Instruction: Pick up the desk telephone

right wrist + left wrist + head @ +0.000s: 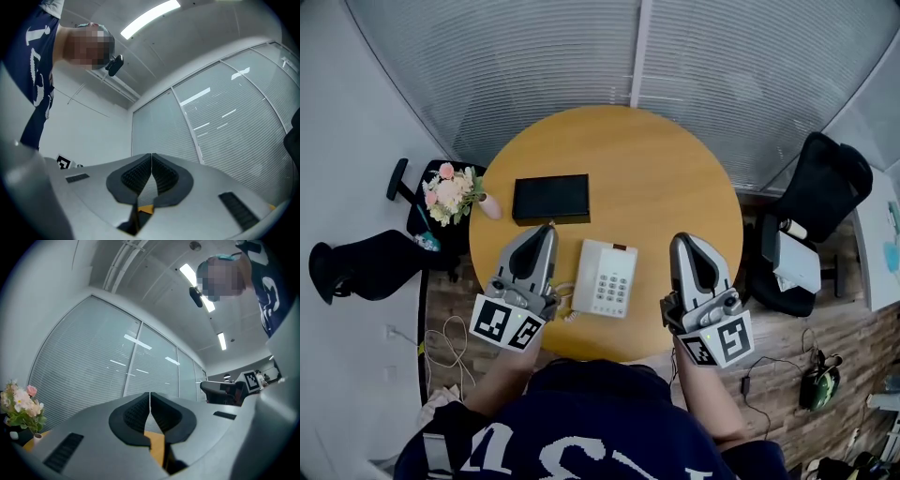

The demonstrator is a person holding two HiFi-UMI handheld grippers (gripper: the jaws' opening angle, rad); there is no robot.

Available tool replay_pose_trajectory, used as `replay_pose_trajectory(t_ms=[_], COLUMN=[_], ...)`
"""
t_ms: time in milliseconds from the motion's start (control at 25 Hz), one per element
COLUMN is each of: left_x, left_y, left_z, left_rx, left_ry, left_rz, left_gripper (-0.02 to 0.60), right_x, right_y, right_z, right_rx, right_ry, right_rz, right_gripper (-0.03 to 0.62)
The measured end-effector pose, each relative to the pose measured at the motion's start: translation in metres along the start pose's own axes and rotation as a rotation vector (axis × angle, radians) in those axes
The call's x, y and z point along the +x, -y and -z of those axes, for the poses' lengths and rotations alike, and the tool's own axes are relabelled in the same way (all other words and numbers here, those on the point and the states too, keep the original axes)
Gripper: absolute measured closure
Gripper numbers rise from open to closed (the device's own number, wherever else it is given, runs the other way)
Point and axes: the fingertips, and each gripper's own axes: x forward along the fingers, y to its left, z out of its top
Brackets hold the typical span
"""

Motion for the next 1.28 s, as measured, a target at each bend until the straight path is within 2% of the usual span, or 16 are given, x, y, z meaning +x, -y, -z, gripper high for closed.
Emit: replay_pose_trajectory(t_ms=[400, 640, 1040, 1080, 1160, 1200, 1240, 1280], left_x=[0.008, 0.012, 0.003, 0.001, -0.004, -0.007, -0.009, -0.011], left_y=[-0.024, -0.034, -0.043, -0.044, -0.046, -0.046, -0.046, -0.045], left_z=[0.035, 0.082, 0.196, 0.205, 0.223, 0.232, 0.241, 0.249], left_rx=[-0.02, -0.063, -0.164, -0.173, -0.187, -0.196, -0.208, -0.221], left_ry=[-0.059, -0.164, -0.416, -0.434, -0.467, -0.487, -0.508, -0.531], left_rz=[0.001, 0.02, 0.07, 0.064, 0.056, 0.056, 0.056, 0.056], left_gripper=[0.56, 0.56, 0.56, 0.56, 0.56, 0.557, 0.535, 0.478], right_x=[0.005, 0.003, -0.02, -0.024, -0.034, -0.039, -0.044, -0.05], right_y=[0.009, 0.025, 0.04, 0.041, 0.04, 0.039, 0.039, 0.039], right_z=[0.033, 0.074, 0.21, 0.228, 0.262, 0.277, 0.29, 0.3], right_rx=[0.01, 0.042, 0.184, 0.188, 0.186, 0.184, 0.186, 0.193], right_ry=[-0.067, -0.151, -0.421, -0.468, -0.563, -0.601, -0.63, -0.654], right_rz=[0.046, 0.098, 0.127, 0.124, 0.12, 0.118, 0.12, 0.125], right_gripper=[0.568, 0.566, 0.564, 0.551, 0.475, 0.47, 0.465, 0.462])
